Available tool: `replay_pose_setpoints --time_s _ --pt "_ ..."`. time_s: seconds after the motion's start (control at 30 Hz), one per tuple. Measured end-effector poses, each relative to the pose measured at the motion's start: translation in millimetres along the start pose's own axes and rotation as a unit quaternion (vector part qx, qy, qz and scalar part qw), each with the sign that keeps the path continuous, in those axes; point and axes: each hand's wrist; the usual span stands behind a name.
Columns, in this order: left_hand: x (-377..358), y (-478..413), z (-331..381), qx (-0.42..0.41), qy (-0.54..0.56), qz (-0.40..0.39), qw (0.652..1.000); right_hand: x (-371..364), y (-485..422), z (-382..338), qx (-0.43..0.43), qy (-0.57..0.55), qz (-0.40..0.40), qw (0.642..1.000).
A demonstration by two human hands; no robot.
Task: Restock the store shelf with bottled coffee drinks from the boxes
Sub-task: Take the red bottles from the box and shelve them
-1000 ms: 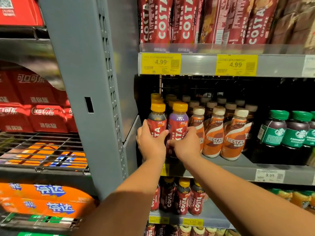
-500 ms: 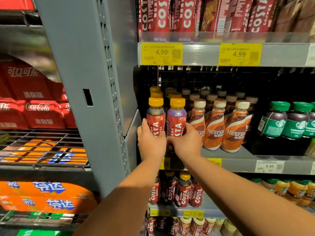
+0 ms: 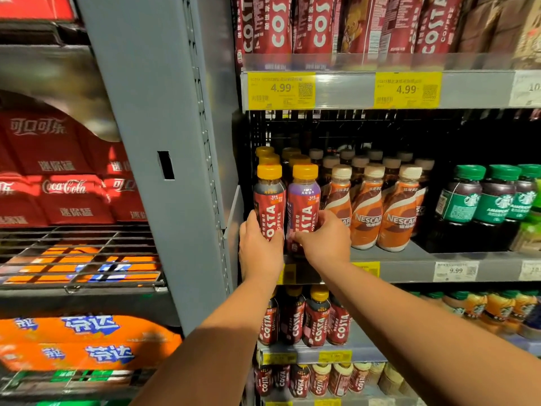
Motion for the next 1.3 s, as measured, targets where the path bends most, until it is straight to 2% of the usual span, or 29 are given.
replay_pose_setpoints --time_s 0.2,0.37,0.43,0.5,0.6,0.73,0.9,1.3 --pt "13 14 9 -0.004 -0.042 -0.028 0.999 20 9 -3 0.002 0.043 -0.015 0.999" --pt "21 42 37 -0.028 -0.176 -0.058 0.982 66 21 -2 0.079 0.203 -0.074 0.973" --pt "24 59 50 -0.061 -0.246 -0.079 0.964 86 29 2 0.099 0.277 -0.115 0.949" --pt "26 78 61 -0.095 -0.341 -0.106 0.929 105 39 7 0.114 0.346 -0.155 0.918" --pt "22 112 74 -0.108 -0.438 -0.125 0.884 132 58 21 0.135 0.386 -0.187 0.893" --pt "8 154 83 -0.097 -0.452 -0.133 0.877 160 80 43 0.162 0.413 -0.202 0.873" --pt "-8 196 74 -0.088 -0.474 -0.158 0.861 171 100 76 0.16 0.41 -0.231 0.868" --pt "-50 269 -58 -0.034 -0.48 -0.261 0.837 109 157 205 0.112 0.414 -0.31 0.848"
Point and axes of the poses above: each hand's wrist, its own y-axis away from the middle knuckle, its own x-axis out of the back of the hand, z = x × y, and after that the axes turned 4 degrees about y, right-handed
